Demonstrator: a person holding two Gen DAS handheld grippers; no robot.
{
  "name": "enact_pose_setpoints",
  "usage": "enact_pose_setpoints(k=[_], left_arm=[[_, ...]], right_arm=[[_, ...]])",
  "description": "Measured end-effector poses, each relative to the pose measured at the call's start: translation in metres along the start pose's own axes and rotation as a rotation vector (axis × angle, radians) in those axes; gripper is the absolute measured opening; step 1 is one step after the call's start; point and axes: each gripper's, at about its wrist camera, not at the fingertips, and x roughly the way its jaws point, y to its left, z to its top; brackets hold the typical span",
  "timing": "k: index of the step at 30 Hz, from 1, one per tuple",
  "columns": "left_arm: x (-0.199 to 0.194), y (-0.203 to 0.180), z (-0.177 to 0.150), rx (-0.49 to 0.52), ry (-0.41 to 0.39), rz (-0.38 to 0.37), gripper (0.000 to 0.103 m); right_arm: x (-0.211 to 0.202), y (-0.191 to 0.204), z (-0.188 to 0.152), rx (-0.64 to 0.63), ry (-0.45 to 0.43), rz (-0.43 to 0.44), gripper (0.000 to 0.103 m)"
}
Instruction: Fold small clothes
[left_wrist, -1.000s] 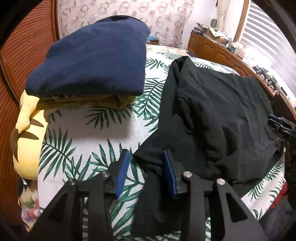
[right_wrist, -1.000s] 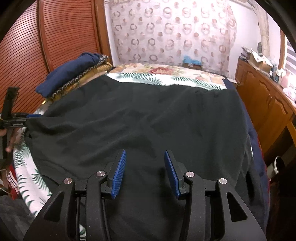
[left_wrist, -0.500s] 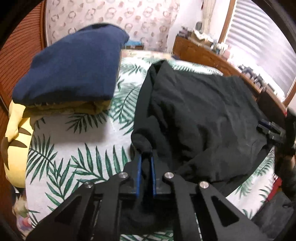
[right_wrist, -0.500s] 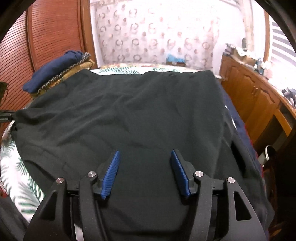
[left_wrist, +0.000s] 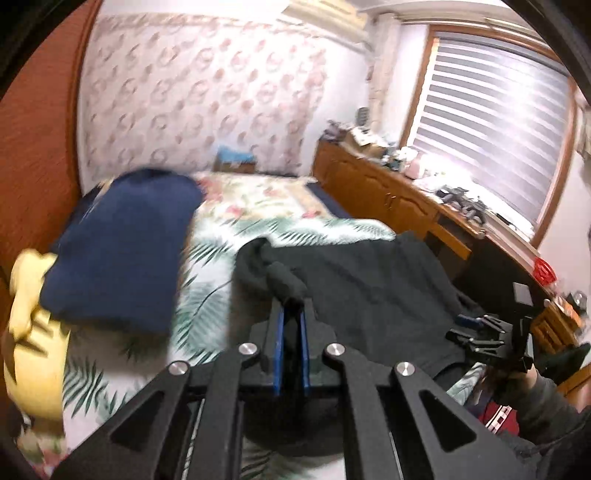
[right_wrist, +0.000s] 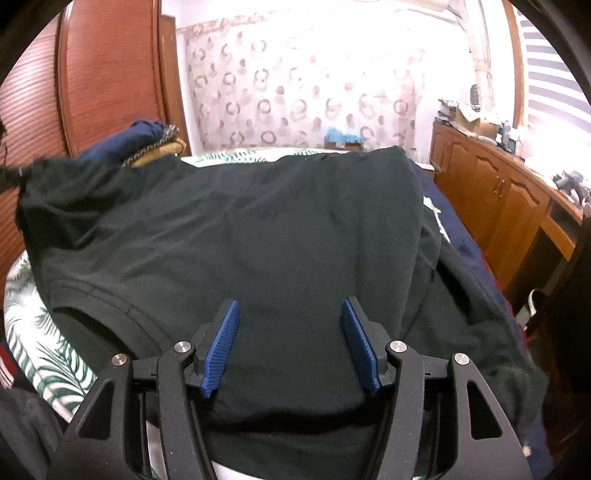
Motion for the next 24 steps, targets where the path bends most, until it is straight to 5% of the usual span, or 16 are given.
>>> enact_pose_setpoints(k=[8,15,20,24], left_arm=[[0.041,-0.073,0.058,0.107,-0.005,-0.167,0.003],[0.094,-0.165,0.089,0.21,0.093,-0.325,0.004],[0.104,-0.202,0.086,0.285,0.135,-0.324,0.01],[0.099,-0.195,0.081,0.307,0.13,-0.268,0.02]], right_arm=[[-0.031,-0.044,0.017,0.073,-0.007,-0.073,0.062],[-0.077,-0.084,0.022,0.112,-0.073,-0.148,0.062],[-0.089,-0.097,0.024,0.132,-0.09,-0.164,0.062],[-0.085,-0.095,0.031,0.115,-0.084,-0.162,0.063]])
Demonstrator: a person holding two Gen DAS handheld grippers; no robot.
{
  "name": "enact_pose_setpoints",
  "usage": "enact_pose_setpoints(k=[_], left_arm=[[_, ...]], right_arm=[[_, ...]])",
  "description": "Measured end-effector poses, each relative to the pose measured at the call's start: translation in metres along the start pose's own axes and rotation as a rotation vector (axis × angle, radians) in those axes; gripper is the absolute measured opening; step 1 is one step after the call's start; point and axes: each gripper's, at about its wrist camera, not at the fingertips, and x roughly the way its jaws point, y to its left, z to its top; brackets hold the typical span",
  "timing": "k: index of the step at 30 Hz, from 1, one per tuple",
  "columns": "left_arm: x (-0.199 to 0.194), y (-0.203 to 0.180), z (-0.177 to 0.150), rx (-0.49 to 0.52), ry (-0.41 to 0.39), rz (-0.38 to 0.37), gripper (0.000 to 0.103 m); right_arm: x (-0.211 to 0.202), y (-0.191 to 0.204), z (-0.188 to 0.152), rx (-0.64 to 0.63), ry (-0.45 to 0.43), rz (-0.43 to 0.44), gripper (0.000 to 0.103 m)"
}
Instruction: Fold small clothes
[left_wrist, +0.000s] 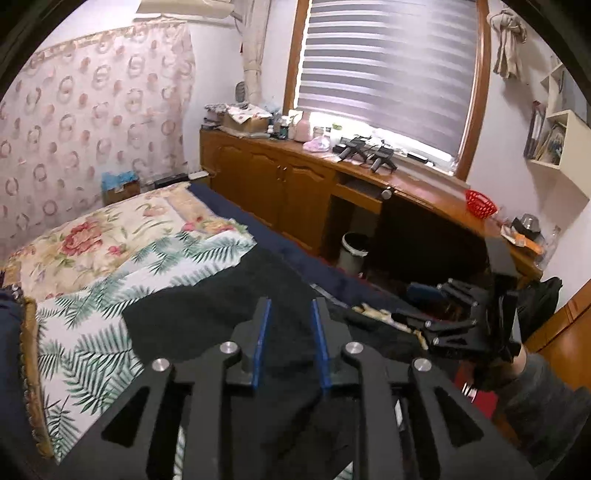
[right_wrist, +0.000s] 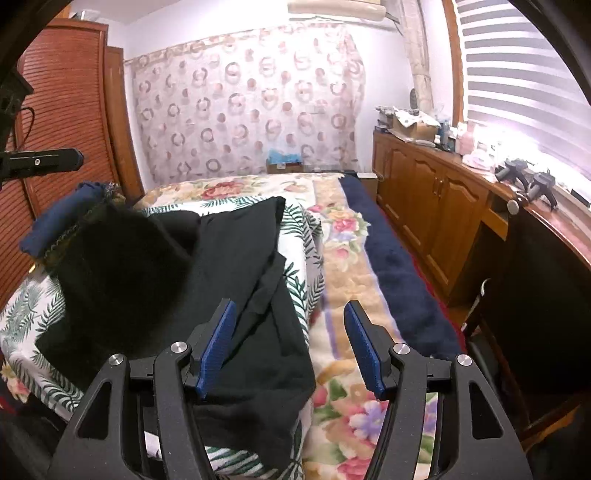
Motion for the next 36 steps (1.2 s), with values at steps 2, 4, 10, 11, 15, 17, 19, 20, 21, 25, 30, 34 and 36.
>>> enact_pose_setpoints(k=[2,4,10,11,15,17,19,20,21,25,30,34,36], left_arm=[[-0.005,0.013,-0.009,-0.009,0.017,0.035,0.021],[-0.006,0.026,-0.022,-0.018,0.034,0.065,0.021],[-0.007,0.078,-0.07,-0.102,0.087,0.175,0.021],[-0.007,0.086,-0.078,-0.115,0.095,0.19,0.021],[-0.005,0.108,-0.107,-0.159,0.117,0.222,0.021],[-0.001,0.116,-0.117,-0.178,0.131,0.231,0.021],[0.003,0.121,-0.125,-0.19,0.142,0.234,0.021],[0.004,0.122,-0.127,-0.193,0.146,0.235,0.021],[0.006,0.123,-0.129,-0.195,0.149,0.234,0.021],[0.008,0.122,-0.133,-0.197,0.155,0.23,0.021],[0.007,0.119,-0.133,-0.187,0.149,0.235,0.021],[0.006,0.117,-0.133,-0.174,0.145,0.238,0.021],[0.005,0.116,-0.133,-0.172,0.144,0.236,0.021]], right_arm=[[0.004,0.006,0.004,-0.018,0.0,0.002,0.063],[0.012,0.014,0.011,-0.031,-0.001,0.015,0.063],[0.047,0.049,0.035,-0.099,0.029,0.088,0.063],[0.055,0.056,0.04,-0.112,0.035,0.101,0.063],[0.094,0.079,0.066,-0.139,0.083,0.176,0.063],[0.111,0.086,0.077,-0.151,0.101,0.195,0.052],[0.135,0.092,0.092,-0.161,0.131,0.196,0.044],[0.15,0.095,0.099,-0.16,0.152,0.194,0.044],[0.16,0.096,0.104,-0.154,0.17,0.201,0.042],[0.192,0.108,0.112,-0.138,0.228,0.242,0.042],[0.22,0.124,0.115,-0.142,0.286,0.266,0.042],[0.241,0.129,0.113,-0.136,0.33,0.258,0.042],[0.249,0.132,0.112,-0.134,0.348,0.259,0.042]])
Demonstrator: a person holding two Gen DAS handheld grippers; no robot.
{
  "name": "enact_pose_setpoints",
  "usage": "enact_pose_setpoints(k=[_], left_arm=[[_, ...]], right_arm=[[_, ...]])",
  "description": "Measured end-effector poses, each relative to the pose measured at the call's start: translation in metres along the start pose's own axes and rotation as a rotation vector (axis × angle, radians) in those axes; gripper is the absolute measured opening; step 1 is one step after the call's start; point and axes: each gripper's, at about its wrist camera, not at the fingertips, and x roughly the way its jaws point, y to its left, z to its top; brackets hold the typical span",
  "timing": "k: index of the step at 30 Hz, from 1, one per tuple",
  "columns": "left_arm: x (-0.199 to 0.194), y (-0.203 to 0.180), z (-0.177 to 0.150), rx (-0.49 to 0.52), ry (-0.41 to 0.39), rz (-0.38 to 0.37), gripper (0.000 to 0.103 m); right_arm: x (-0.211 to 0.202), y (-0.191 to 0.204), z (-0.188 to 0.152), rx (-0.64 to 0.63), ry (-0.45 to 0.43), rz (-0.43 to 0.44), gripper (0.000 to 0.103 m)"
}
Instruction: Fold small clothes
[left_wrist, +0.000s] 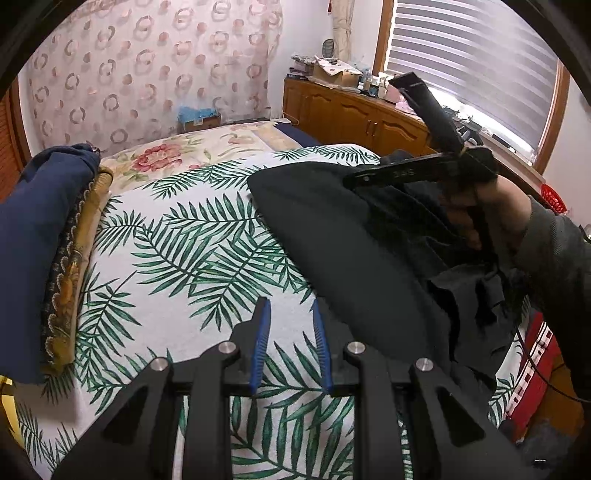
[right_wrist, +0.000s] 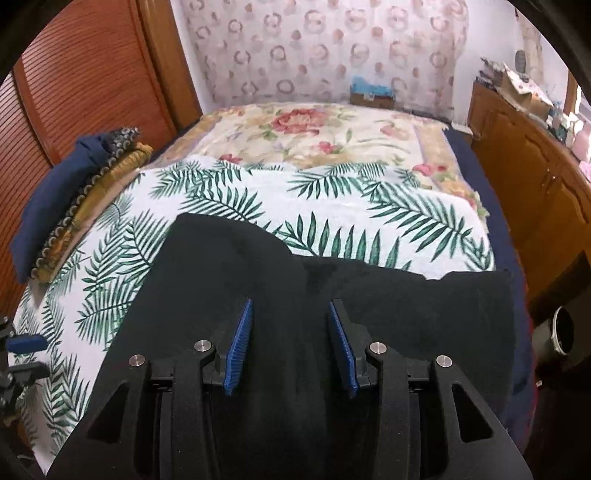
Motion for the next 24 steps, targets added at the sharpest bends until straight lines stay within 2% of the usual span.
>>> enact_pose_setpoints(k=[4,8,9,10,11,13,17,21,24], left_arm=[[-0.001,0.001,-0.002,-0.003,-0.001,0.0,0.021],[-0.002,0.003,-0.006,-0.014,-0.002,0.002,0.021],[-0.003,0.003,-0.006,-0.016,-0.001,0.002,0.021],[-0.003,0.002,-0.007,-0.017,-0.001,0.001,0.021],[-0.004,0.002,-0.007,-0.016,-0.002,0.001,0.021],[-0.007,0.0,-0.008,-0.011,-0.007,0.0,0.021],[-0.013,-0.005,-0.007,-0.007,-0.023,-0.014,0.021],[-0.019,-0.019,-0.004,0.015,-0.04,-0.031,0.021],[-0.021,-0.029,-0.002,0.029,-0.047,-0.045,0.021]], right_arm=[[0.005,0.007,0.003,-0.009,0.004,0.027,0.042],[0.015,0.02,0.002,-0.053,0.033,0.005,0.042],[0.015,0.022,0.001,-0.063,0.03,0.002,0.031],[0.014,0.023,0.0,-0.073,0.026,0.005,0.009],[0.012,0.025,-0.001,-0.087,0.016,0.009,0.003],[-0.001,0.03,-0.003,-0.118,-0.022,0.013,0.002],[-0.058,0.033,-0.001,-0.137,-0.167,0.0,0.002],[-0.109,0.017,0.013,-0.126,-0.231,-0.097,0.002],[-0.115,-0.007,0.019,-0.1,-0.225,-0.264,0.002]])
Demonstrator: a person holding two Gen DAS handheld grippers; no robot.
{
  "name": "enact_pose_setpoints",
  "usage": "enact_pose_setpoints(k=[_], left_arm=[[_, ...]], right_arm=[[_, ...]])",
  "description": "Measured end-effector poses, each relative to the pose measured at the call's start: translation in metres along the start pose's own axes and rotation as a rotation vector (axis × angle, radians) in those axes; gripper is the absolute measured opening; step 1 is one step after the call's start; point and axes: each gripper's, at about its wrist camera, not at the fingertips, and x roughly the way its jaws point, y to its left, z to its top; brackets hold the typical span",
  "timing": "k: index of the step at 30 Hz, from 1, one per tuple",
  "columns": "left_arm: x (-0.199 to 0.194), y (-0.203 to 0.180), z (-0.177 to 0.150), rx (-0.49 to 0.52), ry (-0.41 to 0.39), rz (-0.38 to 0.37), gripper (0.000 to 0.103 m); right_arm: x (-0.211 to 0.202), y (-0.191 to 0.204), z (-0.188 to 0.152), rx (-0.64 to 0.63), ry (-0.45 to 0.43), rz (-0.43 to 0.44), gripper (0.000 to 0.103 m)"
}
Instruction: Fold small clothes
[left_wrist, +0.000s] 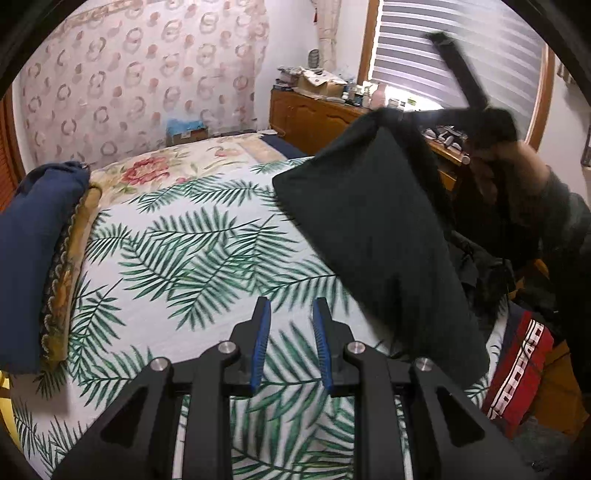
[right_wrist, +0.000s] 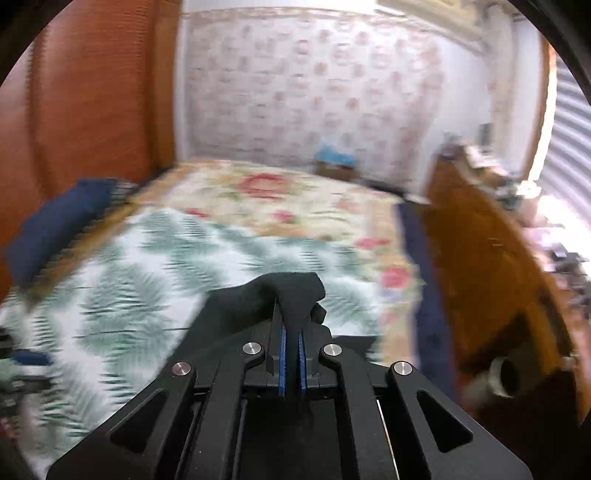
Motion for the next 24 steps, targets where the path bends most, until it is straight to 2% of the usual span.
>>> enact_pose_setpoints(k=[2,4,6,11,14,18,21,24], left_arm=[[0.0,-0.005,0.001,0.008,-0.003,-0.004,0.021],[-0.001,-0.009,0.001,0.012,-0.009,-0.006,0.021],[0.0,-0.013,0.001,0.015,-0.01,-0.011,0.021],[-0.001,-0.021,-0.003,0.017,-0.015,-0.02,0.021],[-0.003,-0.024,-0.004,0.014,-0.024,-0.026,0.021],[-0.004,-0.028,-0.005,0.009,-0.027,-0.039,0.021],[-0.003,-0.03,-0.006,0.012,-0.024,-0.047,0.021],[-0.002,-0.032,-0.008,0.014,-0.019,-0.056,0.021]], right_arm=[[0.011,-0.009,-0.005,0.007,0.042,-0.029,0.012],[0.021,-0.015,-0.016,0.007,0.093,-0.061,0.042],[0.016,-0.018,-0.028,0.02,0.087,-0.047,0.05],[-0.015,0.0,-0.069,0.024,0.08,0.048,0.051],[-0.033,0.026,-0.101,0.0,0.106,0.121,0.051],[-0.049,0.055,-0.129,-0.011,0.106,0.186,0.051],[-0.045,0.071,-0.139,-0.02,0.131,0.234,0.051],[-0.03,0.079,-0.144,-0.046,0.177,0.212,0.051]])
